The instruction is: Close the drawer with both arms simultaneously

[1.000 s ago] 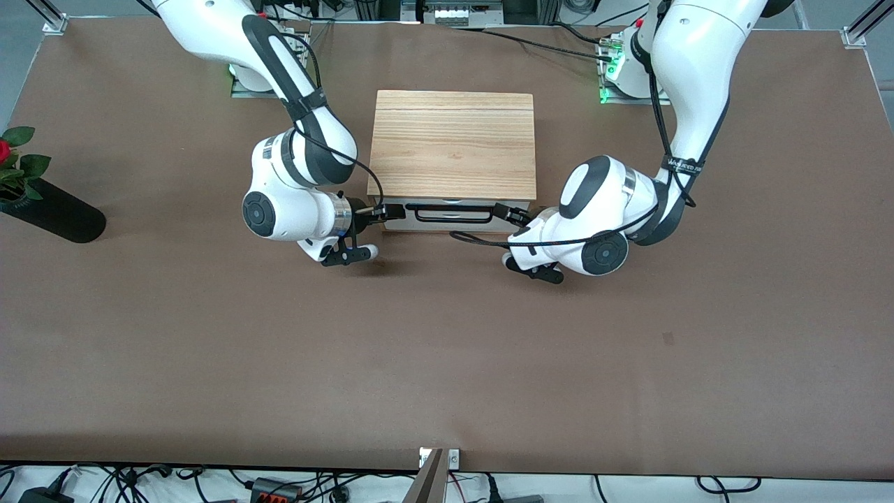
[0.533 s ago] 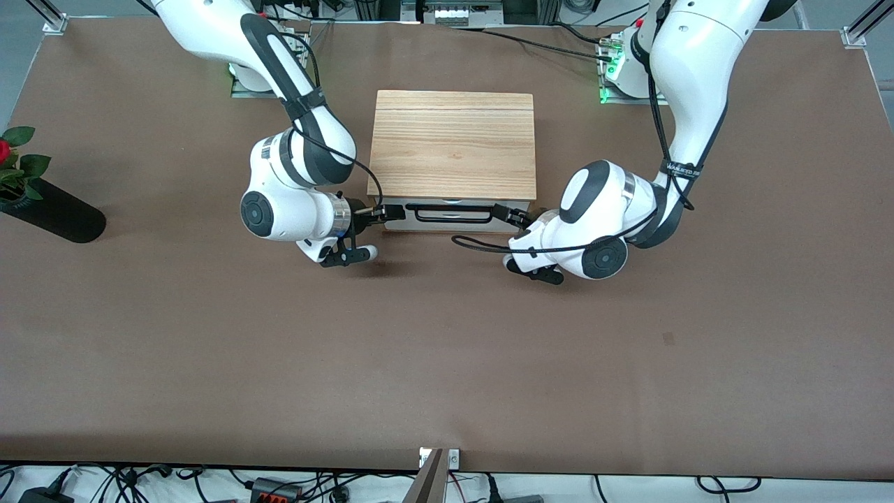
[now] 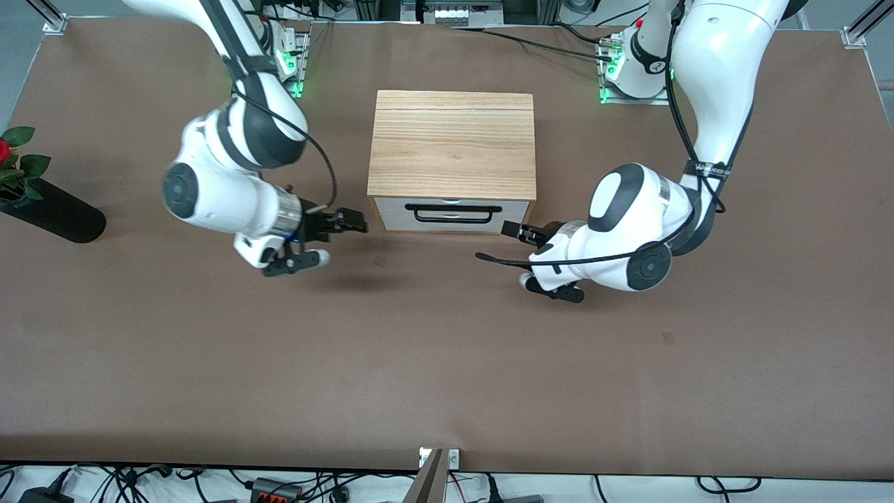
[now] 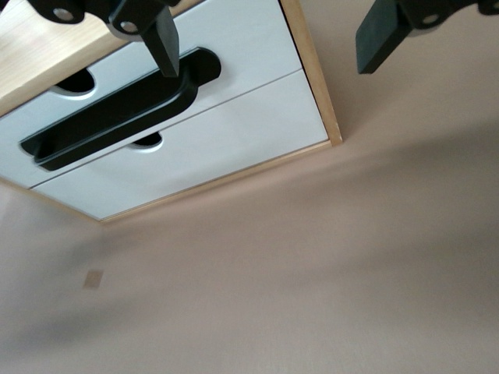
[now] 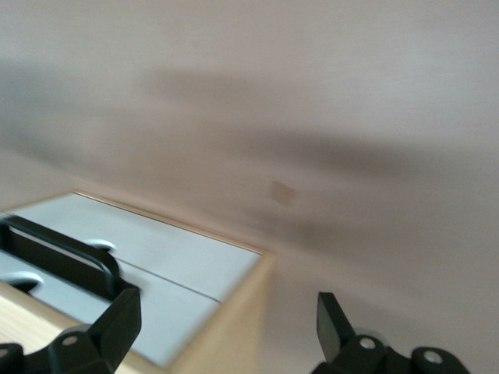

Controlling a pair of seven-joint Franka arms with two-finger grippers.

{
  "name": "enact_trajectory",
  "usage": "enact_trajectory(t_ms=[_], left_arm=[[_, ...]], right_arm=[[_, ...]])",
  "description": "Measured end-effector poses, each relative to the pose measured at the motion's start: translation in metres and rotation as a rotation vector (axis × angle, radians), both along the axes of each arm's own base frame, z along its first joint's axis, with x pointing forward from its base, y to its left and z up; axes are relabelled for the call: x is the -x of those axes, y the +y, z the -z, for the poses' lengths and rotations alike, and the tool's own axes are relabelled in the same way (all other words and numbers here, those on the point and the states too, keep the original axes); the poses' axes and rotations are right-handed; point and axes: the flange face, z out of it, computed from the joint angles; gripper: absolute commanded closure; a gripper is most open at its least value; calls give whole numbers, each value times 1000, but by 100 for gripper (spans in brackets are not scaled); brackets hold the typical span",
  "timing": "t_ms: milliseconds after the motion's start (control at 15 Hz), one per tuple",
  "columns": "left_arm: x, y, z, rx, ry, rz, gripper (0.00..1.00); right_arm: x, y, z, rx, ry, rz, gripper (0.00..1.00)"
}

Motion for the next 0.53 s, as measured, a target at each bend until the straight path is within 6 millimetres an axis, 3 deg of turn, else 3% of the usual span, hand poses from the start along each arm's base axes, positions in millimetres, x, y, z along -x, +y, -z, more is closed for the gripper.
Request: enact_trajectory(t_ms=[67, 133, 267, 400, 533], left_arm=[[-7, 11, -6, 5, -11, -19, 0], [-18, 36, -20, 16, -31, -37, 0], [-23, 63, -43, 31, -47, -20, 0], [-23, 94, -67, 30, -52, 2, 0], [-23, 129, -87, -27, -87, 43, 0]], right_arm=[[-2, -20, -15, 47, 3, -13, 0], [-8, -63, -40, 143, 3, -19, 0], [-14, -112, -80, 258, 17, -25, 0], [-13, -149, -131, 357, 40, -20, 0], [-5, -170, -172, 413, 70, -7, 0]])
